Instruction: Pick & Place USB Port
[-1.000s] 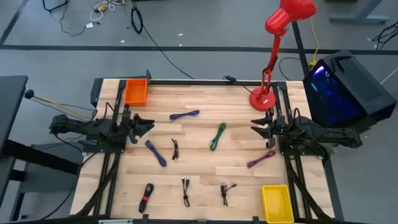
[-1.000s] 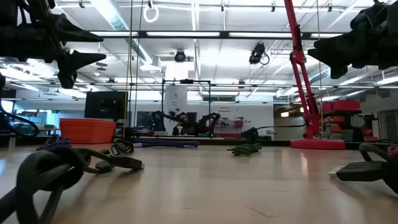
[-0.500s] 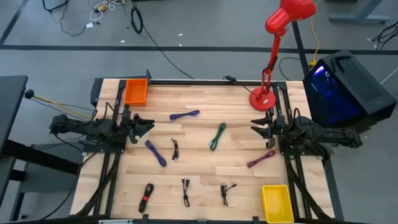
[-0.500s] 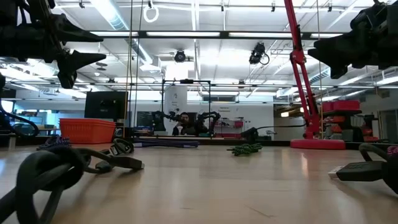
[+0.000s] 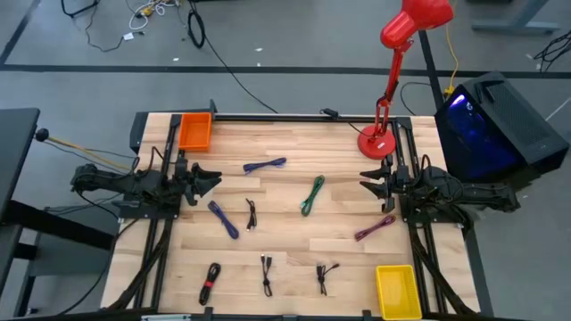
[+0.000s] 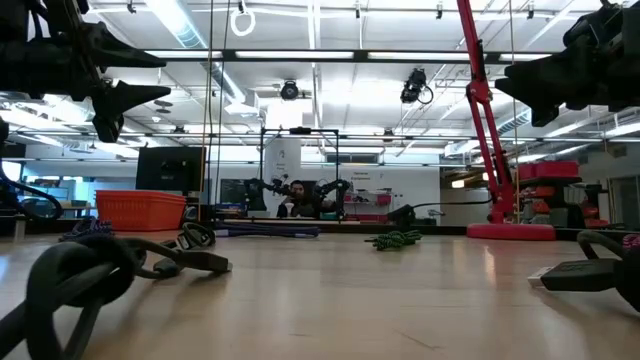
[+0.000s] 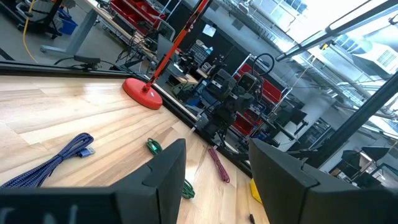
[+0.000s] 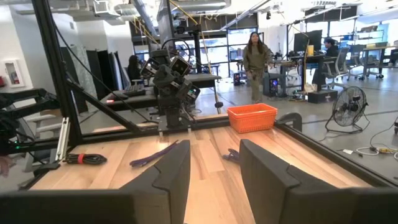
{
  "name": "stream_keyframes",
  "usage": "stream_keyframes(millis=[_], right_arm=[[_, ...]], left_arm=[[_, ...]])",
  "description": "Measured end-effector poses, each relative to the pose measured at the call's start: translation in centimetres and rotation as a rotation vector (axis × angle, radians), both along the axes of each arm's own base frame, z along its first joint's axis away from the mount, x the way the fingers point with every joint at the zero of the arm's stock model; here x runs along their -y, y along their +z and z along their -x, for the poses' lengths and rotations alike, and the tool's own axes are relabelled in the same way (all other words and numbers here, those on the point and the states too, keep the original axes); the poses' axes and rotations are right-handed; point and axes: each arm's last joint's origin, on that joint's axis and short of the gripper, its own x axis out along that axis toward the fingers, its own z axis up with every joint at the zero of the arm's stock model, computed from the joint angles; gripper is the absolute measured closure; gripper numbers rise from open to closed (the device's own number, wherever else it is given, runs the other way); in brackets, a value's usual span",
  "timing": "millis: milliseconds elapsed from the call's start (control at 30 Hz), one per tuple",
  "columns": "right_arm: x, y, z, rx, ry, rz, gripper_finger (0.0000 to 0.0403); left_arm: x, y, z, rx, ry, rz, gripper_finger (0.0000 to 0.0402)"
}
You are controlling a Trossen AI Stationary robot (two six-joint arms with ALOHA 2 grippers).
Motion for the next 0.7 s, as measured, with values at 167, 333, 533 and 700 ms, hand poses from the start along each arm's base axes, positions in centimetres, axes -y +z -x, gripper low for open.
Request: stream_keyframes(millis=[167,333,533,700], right_arm=[[0.0,0.0,0.0,0.0,0.0,0.0,0.0262],[0.0,0.0,0.0,0.0,0.0,0.0,0.0262],[0.0,0.2,0.0,0.019,-0.003,0.011,0.0262],[0.0,1.0,0.2,0.107,-0.006,0.027,0.0262]], left_arm=[[0.0,0.0,0.0,0.0,0.0,0.0,0.022],[0.0,0.0,0.0,0.0,0.0,0.0,0.022],[0.0,0.0,0.0,0.0,0.0,0.0,0.022],[0.0,0.1,0.0,0.014,0.001,0.003,0.022]])
